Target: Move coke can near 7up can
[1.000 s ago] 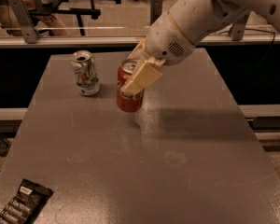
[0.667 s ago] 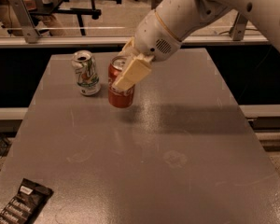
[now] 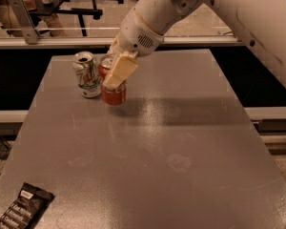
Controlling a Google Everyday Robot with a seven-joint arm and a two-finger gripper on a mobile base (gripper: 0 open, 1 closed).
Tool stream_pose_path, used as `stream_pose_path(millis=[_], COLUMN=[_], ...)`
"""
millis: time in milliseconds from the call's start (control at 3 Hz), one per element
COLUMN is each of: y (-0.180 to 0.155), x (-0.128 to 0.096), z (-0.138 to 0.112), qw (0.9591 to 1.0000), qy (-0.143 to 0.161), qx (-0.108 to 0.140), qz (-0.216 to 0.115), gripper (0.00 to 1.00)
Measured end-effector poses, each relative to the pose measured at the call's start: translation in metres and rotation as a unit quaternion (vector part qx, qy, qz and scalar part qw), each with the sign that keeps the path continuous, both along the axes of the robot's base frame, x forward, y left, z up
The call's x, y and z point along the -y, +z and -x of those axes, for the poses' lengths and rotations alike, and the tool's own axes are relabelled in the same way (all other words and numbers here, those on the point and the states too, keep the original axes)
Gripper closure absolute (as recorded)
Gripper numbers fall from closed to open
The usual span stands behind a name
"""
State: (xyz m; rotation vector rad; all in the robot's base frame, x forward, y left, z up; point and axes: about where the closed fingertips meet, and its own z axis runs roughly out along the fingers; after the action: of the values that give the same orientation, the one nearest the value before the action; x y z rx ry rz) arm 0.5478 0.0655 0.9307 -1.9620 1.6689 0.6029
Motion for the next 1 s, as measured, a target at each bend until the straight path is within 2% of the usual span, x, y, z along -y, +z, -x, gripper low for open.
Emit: stream_pose_path(millis=[667,1000], y=[-0.021,-0.030], x=[-0.008,-0.008], z=[-0.009,-0.010], qw=[0.9994,0.9993], qy=[0.010,0.010], qx=[-0.010,-0.016], qz=[0.030,0.034], gripper=[0.36,0.13])
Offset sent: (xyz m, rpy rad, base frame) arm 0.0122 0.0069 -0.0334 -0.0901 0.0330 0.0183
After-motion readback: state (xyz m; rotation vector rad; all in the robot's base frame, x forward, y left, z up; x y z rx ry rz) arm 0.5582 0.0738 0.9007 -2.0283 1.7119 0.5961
